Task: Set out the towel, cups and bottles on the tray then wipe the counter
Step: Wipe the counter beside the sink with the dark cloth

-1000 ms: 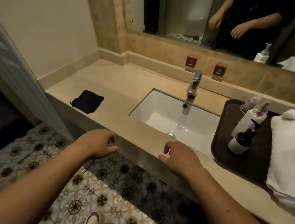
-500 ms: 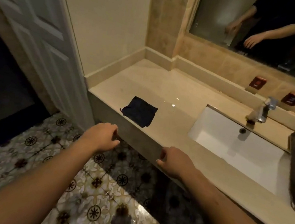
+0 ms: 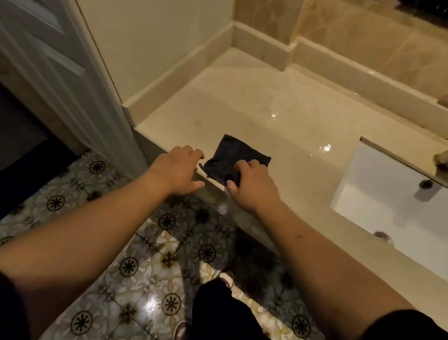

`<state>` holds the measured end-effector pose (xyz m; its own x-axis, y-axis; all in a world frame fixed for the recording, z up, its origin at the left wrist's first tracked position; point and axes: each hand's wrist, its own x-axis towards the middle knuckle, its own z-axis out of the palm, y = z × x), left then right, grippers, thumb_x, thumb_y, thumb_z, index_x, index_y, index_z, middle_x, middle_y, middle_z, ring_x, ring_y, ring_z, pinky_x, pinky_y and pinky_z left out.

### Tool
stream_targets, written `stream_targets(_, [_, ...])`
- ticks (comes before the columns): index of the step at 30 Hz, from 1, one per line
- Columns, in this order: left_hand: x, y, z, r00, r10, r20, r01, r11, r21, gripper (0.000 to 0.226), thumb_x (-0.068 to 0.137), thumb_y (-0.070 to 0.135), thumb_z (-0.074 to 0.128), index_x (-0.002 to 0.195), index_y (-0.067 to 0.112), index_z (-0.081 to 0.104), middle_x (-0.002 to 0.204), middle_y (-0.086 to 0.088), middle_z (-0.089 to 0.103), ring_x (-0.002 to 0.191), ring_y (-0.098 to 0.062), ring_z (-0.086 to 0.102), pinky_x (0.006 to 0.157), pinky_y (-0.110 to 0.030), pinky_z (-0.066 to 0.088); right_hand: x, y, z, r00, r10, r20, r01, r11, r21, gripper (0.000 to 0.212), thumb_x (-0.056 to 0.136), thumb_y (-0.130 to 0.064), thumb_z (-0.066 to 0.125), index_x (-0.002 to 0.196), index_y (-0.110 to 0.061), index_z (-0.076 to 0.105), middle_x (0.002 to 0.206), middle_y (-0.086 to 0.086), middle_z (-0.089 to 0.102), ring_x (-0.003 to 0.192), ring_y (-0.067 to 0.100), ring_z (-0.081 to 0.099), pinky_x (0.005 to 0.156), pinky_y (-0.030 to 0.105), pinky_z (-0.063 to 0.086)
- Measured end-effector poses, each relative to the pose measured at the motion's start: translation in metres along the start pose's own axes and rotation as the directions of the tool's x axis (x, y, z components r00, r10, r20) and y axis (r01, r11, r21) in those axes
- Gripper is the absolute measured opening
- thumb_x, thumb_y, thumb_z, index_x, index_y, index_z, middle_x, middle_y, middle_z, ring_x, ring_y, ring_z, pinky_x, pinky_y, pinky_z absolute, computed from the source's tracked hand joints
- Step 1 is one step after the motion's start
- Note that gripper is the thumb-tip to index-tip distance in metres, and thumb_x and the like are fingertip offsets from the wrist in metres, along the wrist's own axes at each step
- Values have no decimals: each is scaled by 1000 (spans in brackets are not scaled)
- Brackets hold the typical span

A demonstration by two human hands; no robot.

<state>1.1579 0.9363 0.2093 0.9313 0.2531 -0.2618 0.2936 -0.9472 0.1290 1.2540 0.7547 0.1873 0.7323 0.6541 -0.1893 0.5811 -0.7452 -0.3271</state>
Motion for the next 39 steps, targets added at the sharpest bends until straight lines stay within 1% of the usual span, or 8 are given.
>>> stream_targets(6, [59,-11,16,987,-13,157,6,999,49,117,63,74,74,154,22,22,157,-9,28,145,-29,26,107,-56,40,58,0,49,999,4,-40,-4,1000,-1,70,99,-58,35,157,-20,27,164,17,17,150,36,11,117,56,20])
stream_targets(9, [84,-20,28,980,-29,197,17,998,65,142,48,86,70,158,25,5,167,-7,4,153,-29,3,117,-61,22,67,1,62,993,-8,-115,7,1000,-4,72,98,-60,27,157,-18,29,164,17,21,151,36,11,120,57,12])
stream_targets(14, [117,-24,40,975,14,220,-25,999,45,144,44,92,57,155,35,-14,166,4,-18,150,-21,-23,119,-62,-1,71,13,66,990,-37,-136,42,999,31,74,93,-60,41,155,-20,35,162,16,27,151,35,16,122,54,7])
stream_targets(19, [147,-23,38,959,155,237,-177,981,75,158,30,107,42,159,29,-7,167,-2,-17,151,-26,-23,115,-70,3,68,30,64,985,26,-169,-21,999,26,75,92,-63,43,154,-22,35,164,11,24,152,31,11,122,52,8])
stream_targets(23, [181,-17,34,947,216,239,-244,966,90,165,22,110,38,158,29,-9,167,-4,-16,151,-29,-22,113,-74,3,56,53,62,969,199,-145,-203,979,-13,75,95,-69,30,159,-30,19,168,7,10,154,26,-4,122,49,0])
stream_targets(27, [225,-19,26,948,223,227,-255,959,120,169,16,112,32,152,30,-28,164,-3,-28,148,-31,-29,112,-74,0,29,69,58,884,435,-171,-444,896,-19,75,97,-68,28,160,-27,17,167,7,11,154,25,-2,122,48,3])
stream_targets(31, [261,-27,15,949,214,231,-237,969,75,177,10,111,33,155,24,-19,166,-4,-22,150,-36,-22,109,-77,0,4,89,52,719,671,-179,-681,732,7,83,95,-73,23,161,-24,9,168,9,6,154,23,-7,123,47,1])
stream_targets(39, [283,-41,9,876,277,396,-291,956,-26,180,8,105,47,140,25,-46,147,0,-55,132,-35,-52,103,-75,-20,49,107,39,589,773,-235,-792,610,21,76,100,-63,19,160,-17,11,167,13,11,153,28,4,122,52,9])
